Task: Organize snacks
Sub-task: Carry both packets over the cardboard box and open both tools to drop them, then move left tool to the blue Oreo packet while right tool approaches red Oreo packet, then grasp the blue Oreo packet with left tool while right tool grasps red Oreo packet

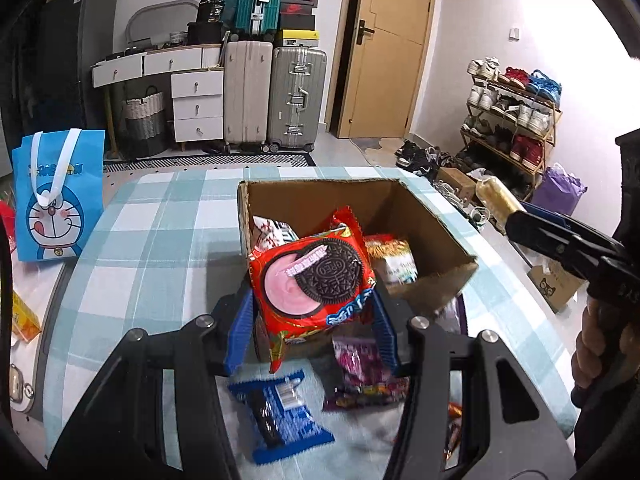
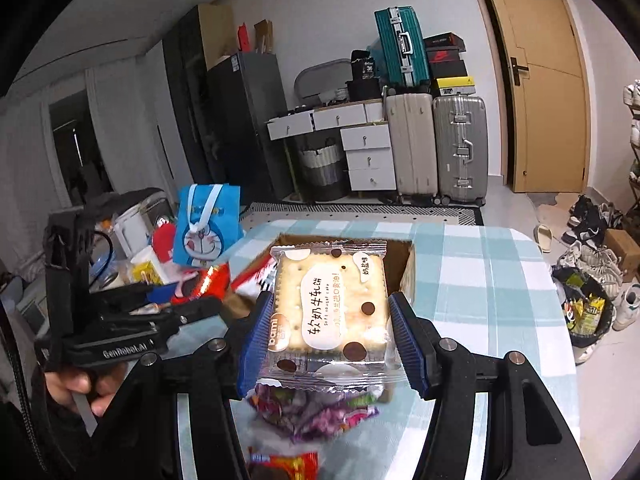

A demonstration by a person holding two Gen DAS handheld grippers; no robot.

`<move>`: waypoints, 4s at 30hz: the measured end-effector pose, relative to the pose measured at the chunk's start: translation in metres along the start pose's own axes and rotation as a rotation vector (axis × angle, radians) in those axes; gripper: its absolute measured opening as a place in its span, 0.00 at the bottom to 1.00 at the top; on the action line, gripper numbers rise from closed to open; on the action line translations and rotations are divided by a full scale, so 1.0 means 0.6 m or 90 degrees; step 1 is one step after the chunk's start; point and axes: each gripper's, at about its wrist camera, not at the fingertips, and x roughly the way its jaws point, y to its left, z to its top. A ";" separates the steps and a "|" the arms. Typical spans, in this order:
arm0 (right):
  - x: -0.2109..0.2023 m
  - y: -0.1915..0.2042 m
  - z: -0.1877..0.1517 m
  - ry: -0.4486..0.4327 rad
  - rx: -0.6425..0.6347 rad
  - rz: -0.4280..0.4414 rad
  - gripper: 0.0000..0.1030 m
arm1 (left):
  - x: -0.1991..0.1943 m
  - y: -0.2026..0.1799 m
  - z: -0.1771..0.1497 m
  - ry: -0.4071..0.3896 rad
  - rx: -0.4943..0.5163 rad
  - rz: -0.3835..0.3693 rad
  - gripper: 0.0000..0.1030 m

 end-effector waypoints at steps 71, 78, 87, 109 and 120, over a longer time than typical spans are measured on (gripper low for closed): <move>0.033 -0.036 -0.119 0.128 0.049 -0.023 1.00 | 0.007 0.039 -0.112 0.062 -0.002 0.064 0.99; 0.042 0.002 -0.140 0.170 -0.006 -0.016 1.00 | -0.004 0.035 -0.135 0.082 0.002 0.065 0.99; 0.058 0.038 -0.164 0.231 -0.085 0.013 1.00 | -0.024 0.026 -0.134 0.075 0.014 0.059 0.99; 0.128 0.065 -0.236 0.364 -0.137 0.014 1.00 | -0.004 0.034 -0.143 0.100 0.005 0.055 0.99; 0.113 0.064 -0.229 0.367 -0.146 0.042 0.81 | 0.011 0.024 -0.152 0.114 0.015 0.052 0.99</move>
